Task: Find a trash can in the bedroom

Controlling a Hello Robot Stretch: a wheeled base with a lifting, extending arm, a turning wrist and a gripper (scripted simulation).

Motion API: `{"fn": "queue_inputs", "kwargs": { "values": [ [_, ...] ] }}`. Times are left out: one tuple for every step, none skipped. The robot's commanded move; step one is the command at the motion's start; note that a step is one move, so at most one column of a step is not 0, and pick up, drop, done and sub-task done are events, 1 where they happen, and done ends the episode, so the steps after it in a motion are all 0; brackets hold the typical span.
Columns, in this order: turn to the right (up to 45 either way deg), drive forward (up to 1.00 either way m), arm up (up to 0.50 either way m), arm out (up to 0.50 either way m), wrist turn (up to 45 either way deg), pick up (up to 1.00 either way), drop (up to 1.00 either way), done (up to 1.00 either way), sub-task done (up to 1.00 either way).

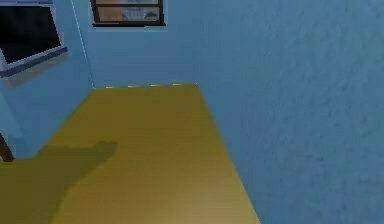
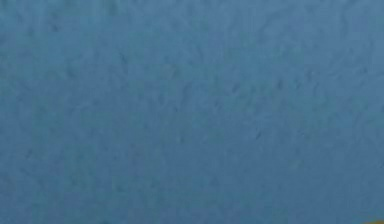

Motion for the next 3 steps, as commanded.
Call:
{"fn": "queue_inputs", "kwargs": {
  "values": [
    [-12.0, 0.0, 0.0, 0.0, 0.0, 0.0, 0.0, 0.0, 0.0],
    [0.0, 1.0, 0.0, 0.0, 0.0, 0.0, 0.0, 0.0, 0.0],
    [-12.0, 0.0, 0.0, 0.0, 0.0, 0.0, 0.0, 0.0, 0.0]
  ]
}}
